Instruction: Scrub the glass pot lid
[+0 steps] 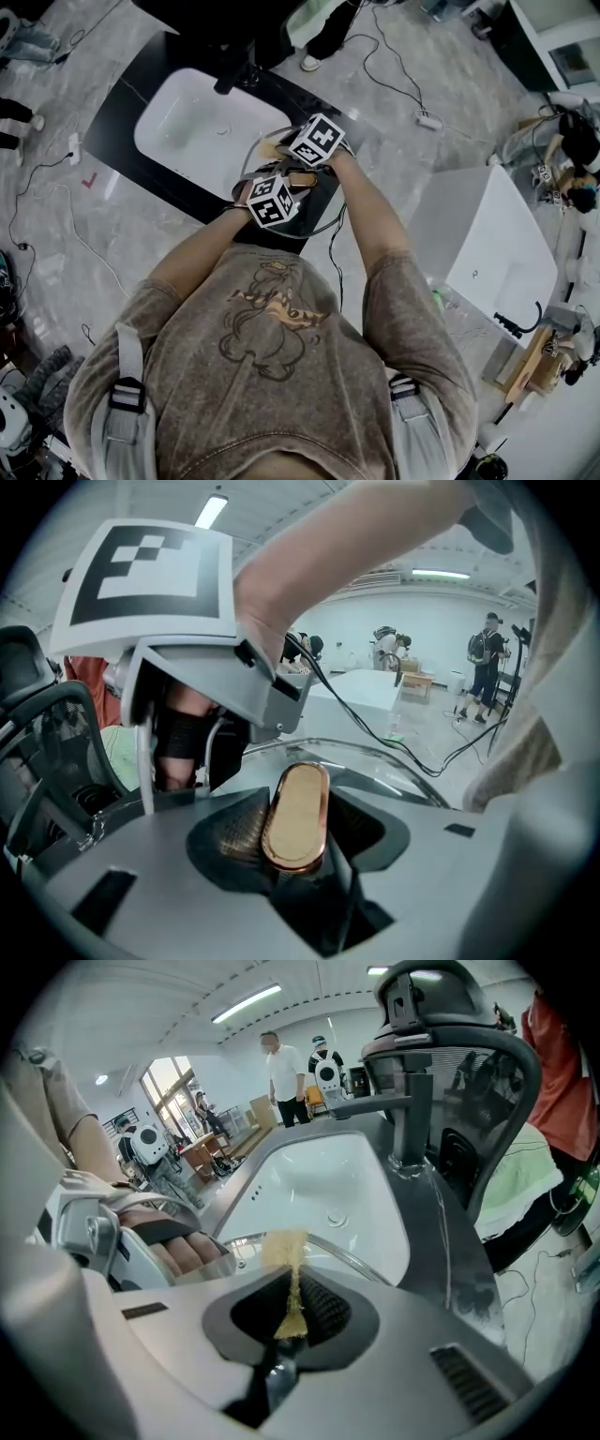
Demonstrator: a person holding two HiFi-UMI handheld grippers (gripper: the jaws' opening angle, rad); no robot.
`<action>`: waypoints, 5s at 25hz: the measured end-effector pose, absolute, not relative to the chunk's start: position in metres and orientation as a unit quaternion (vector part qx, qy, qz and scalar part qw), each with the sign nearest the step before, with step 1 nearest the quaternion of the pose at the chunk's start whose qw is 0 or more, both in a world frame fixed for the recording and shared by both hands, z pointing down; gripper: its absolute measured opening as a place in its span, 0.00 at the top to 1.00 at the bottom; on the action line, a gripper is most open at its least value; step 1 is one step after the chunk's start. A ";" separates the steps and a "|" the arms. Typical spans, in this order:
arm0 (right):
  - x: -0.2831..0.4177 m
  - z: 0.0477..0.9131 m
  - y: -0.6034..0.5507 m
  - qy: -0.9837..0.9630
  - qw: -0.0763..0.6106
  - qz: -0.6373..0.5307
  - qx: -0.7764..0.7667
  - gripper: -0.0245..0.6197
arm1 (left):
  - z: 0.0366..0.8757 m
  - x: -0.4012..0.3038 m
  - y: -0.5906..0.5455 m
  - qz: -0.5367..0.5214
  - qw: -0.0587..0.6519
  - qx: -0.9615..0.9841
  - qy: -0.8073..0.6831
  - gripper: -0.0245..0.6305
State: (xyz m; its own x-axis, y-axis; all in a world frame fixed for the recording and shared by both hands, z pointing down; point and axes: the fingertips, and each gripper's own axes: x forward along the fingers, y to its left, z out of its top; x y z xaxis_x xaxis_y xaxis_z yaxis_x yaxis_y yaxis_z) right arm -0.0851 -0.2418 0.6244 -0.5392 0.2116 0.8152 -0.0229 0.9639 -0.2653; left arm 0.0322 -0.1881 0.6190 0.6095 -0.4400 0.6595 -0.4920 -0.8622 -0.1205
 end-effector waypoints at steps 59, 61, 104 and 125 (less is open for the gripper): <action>0.085 0.628 -0.188 -0.858 0.423 0.236 0.172 0.90 | 0.626 0.027 -0.187 0.387 0.094 0.891 -0.216 0.66; 0.086 0.628 -0.182 -0.857 0.416 0.243 0.180 0.90 | 0.625 0.027 -0.187 0.389 0.095 0.891 -0.215 0.66; 0.015 0.625 -0.111 -0.824 0.378 0.322 0.273 0.91 | 0.624 0.029 -0.185 0.414 0.150 0.880 -0.178 0.67; -0.028 0.622 -0.108 -0.839 0.367 0.312 0.253 0.91 | 0.624 0.028 -0.184 0.414 0.162 0.878 -0.179 0.67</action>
